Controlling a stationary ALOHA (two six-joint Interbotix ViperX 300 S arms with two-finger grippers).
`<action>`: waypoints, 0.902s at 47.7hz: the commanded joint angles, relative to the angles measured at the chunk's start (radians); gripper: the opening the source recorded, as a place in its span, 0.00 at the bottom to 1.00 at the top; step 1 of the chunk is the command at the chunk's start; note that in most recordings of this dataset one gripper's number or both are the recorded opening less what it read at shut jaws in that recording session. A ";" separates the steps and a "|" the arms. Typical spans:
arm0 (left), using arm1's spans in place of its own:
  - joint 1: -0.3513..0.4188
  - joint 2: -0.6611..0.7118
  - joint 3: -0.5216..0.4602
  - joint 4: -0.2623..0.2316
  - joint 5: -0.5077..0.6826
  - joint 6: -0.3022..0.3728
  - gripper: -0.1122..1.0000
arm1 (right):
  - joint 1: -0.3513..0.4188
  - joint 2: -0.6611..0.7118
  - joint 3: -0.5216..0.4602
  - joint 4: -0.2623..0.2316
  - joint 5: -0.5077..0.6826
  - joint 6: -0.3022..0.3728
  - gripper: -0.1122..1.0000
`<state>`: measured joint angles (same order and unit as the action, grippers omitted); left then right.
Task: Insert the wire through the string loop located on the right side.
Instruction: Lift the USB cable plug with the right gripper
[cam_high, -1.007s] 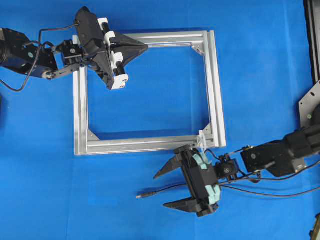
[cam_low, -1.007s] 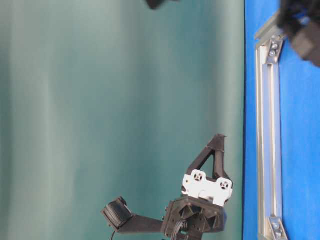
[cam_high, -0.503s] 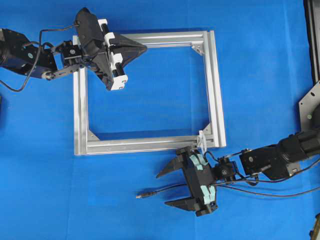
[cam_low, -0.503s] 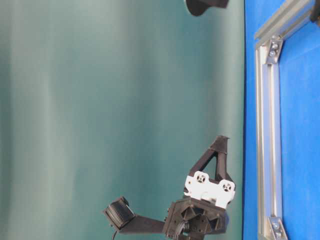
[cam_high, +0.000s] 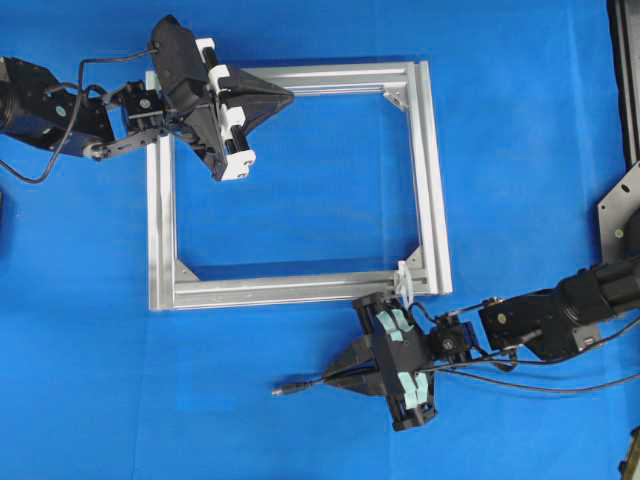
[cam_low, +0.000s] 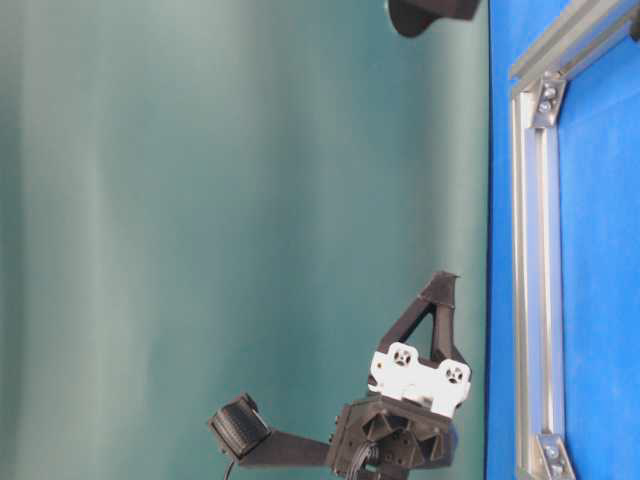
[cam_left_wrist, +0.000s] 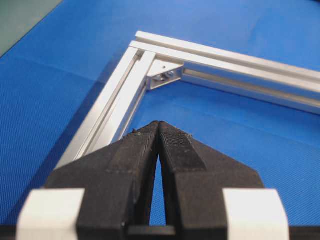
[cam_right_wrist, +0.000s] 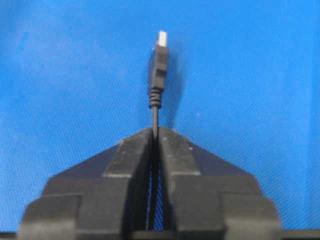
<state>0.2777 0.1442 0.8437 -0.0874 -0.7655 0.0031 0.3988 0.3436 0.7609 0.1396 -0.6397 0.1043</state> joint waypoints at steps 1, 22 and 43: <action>0.000 -0.031 -0.008 0.003 -0.006 0.002 0.10 | 0.000 -0.014 -0.017 0.003 -0.009 -0.002 0.07; -0.002 -0.034 -0.002 0.003 -0.006 0.002 0.10 | -0.002 -0.034 -0.023 0.003 0.003 0.000 0.07; 0.000 -0.034 0.000 0.003 -0.006 0.002 0.10 | -0.002 -0.242 -0.020 -0.002 0.202 -0.008 0.07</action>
<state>0.2777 0.1427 0.8514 -0.0874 -0.7655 0.0031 0.3988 0.1565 0.7532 0.1396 -0.4479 0.0997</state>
